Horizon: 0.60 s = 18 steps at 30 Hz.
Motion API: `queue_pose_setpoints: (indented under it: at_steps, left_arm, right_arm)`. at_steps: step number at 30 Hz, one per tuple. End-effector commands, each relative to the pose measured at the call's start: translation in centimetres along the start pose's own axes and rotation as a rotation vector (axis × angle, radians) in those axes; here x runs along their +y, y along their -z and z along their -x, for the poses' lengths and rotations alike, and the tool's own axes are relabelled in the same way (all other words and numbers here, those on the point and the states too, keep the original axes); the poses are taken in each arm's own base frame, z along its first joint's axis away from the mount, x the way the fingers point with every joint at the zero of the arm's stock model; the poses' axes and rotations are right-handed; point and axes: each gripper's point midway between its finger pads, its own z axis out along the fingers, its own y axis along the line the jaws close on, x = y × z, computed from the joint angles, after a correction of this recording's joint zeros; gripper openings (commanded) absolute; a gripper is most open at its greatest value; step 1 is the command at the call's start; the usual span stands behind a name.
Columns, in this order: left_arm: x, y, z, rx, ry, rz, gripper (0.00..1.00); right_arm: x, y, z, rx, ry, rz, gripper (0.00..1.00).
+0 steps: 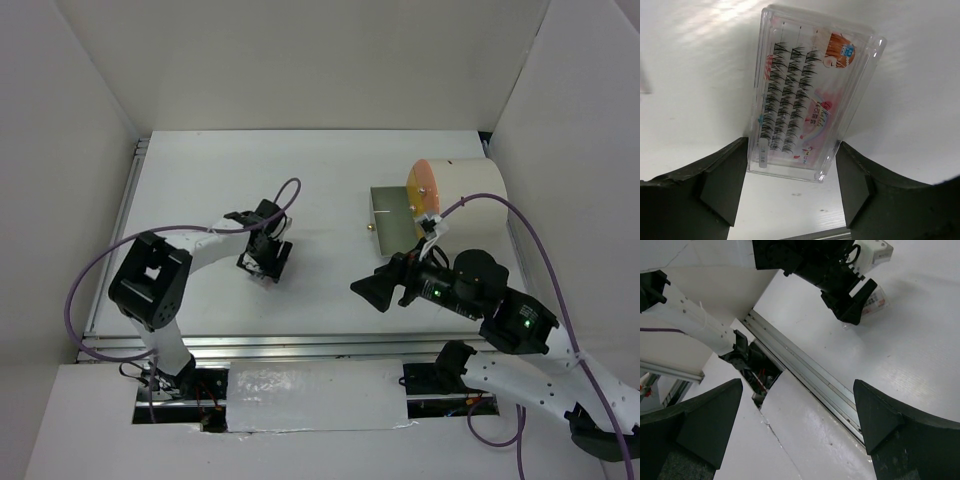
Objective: Organize the makeup
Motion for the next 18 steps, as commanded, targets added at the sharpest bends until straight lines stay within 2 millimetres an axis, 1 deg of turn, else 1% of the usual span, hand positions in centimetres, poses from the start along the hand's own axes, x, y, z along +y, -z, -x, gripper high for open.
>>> queue_pose_setpoints:
  at_steps: [1, 2, 4, 5, 7, 8, 9, 10, 11, 12, 13, 14, 15, 16, 17, 18]
  left_arm:
    - [-3.7, 0.7, 0.1, -0.013, 0.016, -0.083, 0.40]
    - [-5.2, 1.6, 1.1, -0.049, -0.002, -0.110, 0.39]
    - [-7.1, 2.9, 2.7, -0.105, 0.022, -0.146, 0.35]
    - [-8.7, 4.5, 4.4, -0.159, 0.018, -0.182, 0.32]
    - [-11.2, 6.4, 6.3, -0.222, 0.038, -0.236, 0.27]
    - [-12.5, 8.2, 8.3, -0.274, 0.071, -0.271, 0.27]
    - [-13.6, 9.1, 9.0, -0.299, 0.065, -0.299, 0.26]
    - [-15.4, 10.3, 9.9, -0.333, 0.050, -0.336, 0.27]
    - [-16.6, 11.7, 11.7, -0.377, 0.064, -0.360, 0.28]
    - [-17.5, 12.5, 12.5, -0.394, 0.063, -0.374, 0.30]
    - [-19.2, 13.6, 13.9, -0.430, 0.059, -0.406, 0.31]
    - [-20.0, 14.1, 14.6, -0.433, 0.087, -0.432, 0.31]
    - [-20.7, 14.6, 15.2, -0.444, 0.103, -0.456, 0.30]
    - [-21.3, 15.1, 16.0, -0.460, 0.121, -0.485, 0.30]
    - [-22.4, 15.8, 17.2, -0.485, 0.169, -0.535, 0.30]
    - [-22.8, 16.0, 17.8, -0.501, 0.192, -0.561, 0.30]
  right_arm:
    - [1.0, 1.0, 1.6, -0.046, 0.014, 0.024, 1.00]
    - [1.1, 1.2, 1.8, -0.051, 0.015, 0.024, 1.00]
    - [1.0, 1.4, 2.0, -0.060, 0.015, 0.017, 1.00]
    - [1.2, 1.7, 2.2, -0.067, 0.015, 0.020, 1.00]
    - [1.2, 2.4, 2.7, -0.088, 0.016, 0.015, 1.00]
    - [1.3, 2.7, 2.9, -0.093, 0.016, 0.018, 1.00]
    - [1.3, 2.9, 3.0, -0.101, 0.015, 0.016, 1.00]
    - [1.0, 3.5, 3.6, -0.128, 0.012, -0.005, 1.00]
    - [0.9, 3.8, 4.0, -0.145, 0.007, -0.018, 1.00]
    - [0.8, 4.2, 4.3, -0.160, -0.001, -0.028, 1.00]
    - [0.7, 4.9, 4.7, -0.179, -0.019, -0.039, 1.00]
    - [0.3, 5.4, 5.2, -0.208, -0.031, -0.065, 1.00]
    - [0.3, 5.7, 5.5, -0.222, -0.039, -0.071, 1.00]
    - [0.4, 6.5, 5.8, -0.241, -0.051, -0.066, 1.00]
    - [0.1, 6.8, 6.1, -0.260, -0.054, -0.078, 1.00]
    - [0.2, 7.2, 6.3, -0.271, -0.057, -0.075, 1.00]
